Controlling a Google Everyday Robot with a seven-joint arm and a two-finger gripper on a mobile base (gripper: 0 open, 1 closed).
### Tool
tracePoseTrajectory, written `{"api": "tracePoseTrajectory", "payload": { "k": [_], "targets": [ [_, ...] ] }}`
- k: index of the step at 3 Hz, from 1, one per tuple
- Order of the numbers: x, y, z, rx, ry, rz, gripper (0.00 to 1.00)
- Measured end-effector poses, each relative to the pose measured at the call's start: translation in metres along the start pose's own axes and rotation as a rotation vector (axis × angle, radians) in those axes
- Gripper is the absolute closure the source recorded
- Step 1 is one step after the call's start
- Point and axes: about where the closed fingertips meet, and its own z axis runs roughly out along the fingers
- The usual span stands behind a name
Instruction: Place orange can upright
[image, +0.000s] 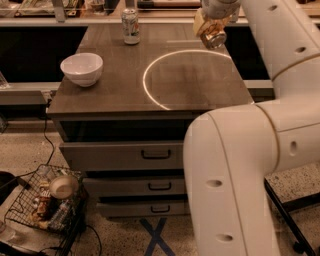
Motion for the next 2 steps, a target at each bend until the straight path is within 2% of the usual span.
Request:
{"api": "tracePoseTrajectory", "payload": {
  "k": [1,2],
  "targets": [
    [-0.020,-0.022,-0.035,-0.049,-0.177,0.018,1.00],
    [-0.009,-0.038,-0.057,-0.134,-0.311,0.002,1.00]
  ]
}}
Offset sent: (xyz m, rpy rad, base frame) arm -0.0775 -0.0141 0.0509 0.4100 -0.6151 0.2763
